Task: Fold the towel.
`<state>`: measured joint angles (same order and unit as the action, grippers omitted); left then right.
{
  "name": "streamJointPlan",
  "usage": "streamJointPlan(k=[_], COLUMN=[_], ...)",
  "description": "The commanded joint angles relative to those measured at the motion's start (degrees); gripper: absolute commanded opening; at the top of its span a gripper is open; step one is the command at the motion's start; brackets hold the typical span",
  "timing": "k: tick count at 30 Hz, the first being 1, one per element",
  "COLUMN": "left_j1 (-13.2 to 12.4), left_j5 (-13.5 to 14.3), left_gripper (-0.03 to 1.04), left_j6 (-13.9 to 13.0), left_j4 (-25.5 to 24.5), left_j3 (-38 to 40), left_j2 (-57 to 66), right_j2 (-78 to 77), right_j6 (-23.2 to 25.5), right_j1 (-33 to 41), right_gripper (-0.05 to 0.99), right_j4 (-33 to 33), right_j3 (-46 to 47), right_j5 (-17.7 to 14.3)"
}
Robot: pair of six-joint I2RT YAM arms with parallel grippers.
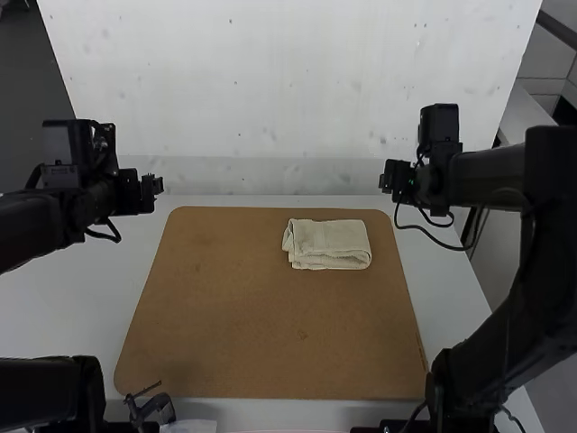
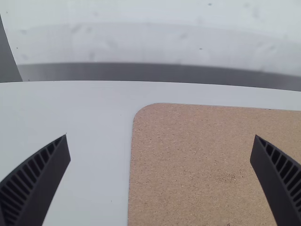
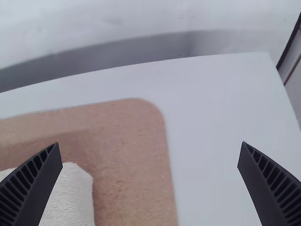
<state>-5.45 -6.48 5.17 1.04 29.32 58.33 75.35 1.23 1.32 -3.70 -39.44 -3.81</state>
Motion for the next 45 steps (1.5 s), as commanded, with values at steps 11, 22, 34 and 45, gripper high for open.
streamJointPlan(k=[11,22,34,45], left_j1=[0.62,0.8,0.8,0.8], left_j5=[0.06,1.21,2.61,2.96], left_gripper=[0.99,0.99,0.99,0.99], left_j6=[-0.34,-0.6,-1.13,-3.06], left_j4=[-3.15,-12.99,-15.72,-16.86], left_j3=[-3.83,-5.15,-9.81,-11.39], left_j2=[-9.19,-30.02,-41.54,-48.13], right_j2=[-15.15,-34.57,-51.71,-67.53], right_j6=[-2.2,-1.76,-1.67,-2.2], right_j1=[-2.46,-2.64,3.95,5.71], right_gripper=[0.96,0.96,0.96,0.96], right_j4=[-3.06,-5.79,-3.24,1.16], right_j3=[9.21,20.54,28.72,31.97], right_j5=[3.81,4.08,3.55,-2.6])
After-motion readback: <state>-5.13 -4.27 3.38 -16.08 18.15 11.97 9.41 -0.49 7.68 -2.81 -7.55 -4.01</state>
